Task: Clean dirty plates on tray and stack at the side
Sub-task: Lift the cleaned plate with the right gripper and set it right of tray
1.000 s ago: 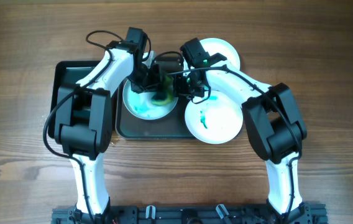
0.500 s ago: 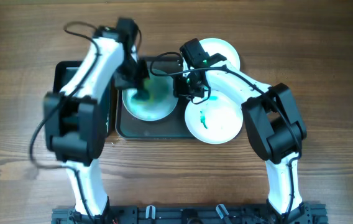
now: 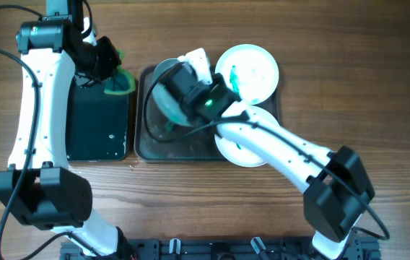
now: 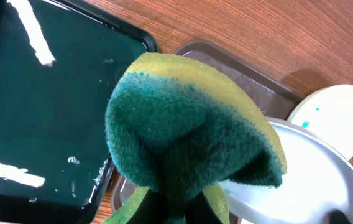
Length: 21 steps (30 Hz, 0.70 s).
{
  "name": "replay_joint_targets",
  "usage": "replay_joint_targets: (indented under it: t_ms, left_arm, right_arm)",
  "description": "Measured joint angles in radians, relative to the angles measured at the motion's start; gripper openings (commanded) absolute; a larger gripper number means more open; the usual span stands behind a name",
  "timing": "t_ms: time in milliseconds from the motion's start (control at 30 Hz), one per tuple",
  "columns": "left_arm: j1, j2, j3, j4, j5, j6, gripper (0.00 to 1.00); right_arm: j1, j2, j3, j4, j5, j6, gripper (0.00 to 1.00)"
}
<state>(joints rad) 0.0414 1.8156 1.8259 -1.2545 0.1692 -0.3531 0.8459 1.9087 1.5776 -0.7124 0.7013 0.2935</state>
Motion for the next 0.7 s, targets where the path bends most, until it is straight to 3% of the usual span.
replay_joint_targets:
  t_ms: [167, 233, 333, 433, 533, 700]
  left_arm:
    - [0.000, 0.000, 0.000, -0.003, 0.000, 0.000, 0.04]
    - [0.000, 0.000, 0.000, -0.009, 0.000, 0.000, 0.04]
    - [0.000, 0.000, 0.000, -0.015, 0.000, 0.000, 0.04]
    - [0.000, 0.000, 0.000, -0.019, 0.000, 0.000, 0.04]
    - [-0.005, 0.000, 0.000, -0.023, 0.000, 0.000, 0.04]
    - [-0.095, 0.000, -0.035, 0.001, -0.003, 0.000, 0.04]
  right_arm:
    - [0.144, 0.000, 0.000, -0.001, 0.518, -0.050, 0.04]
    - [0.175, 0.000, 0.000, -0.001, 0.629, -0.061, 0.04]
    - [0.167, 0.000, 0.000, -0.006, 0.599, -0.068, 0.04]
    - [0.123, 0.000, 0.001, -0.069, 0.403, -0.043, 0.04]
    - [-0.011, -0.016, 0.001, -0.097, 0.060, -0.010, 0.04]
    - [-0.478, -0.183, 0.002, -0.150, -0.624, 0.001, 0.04]
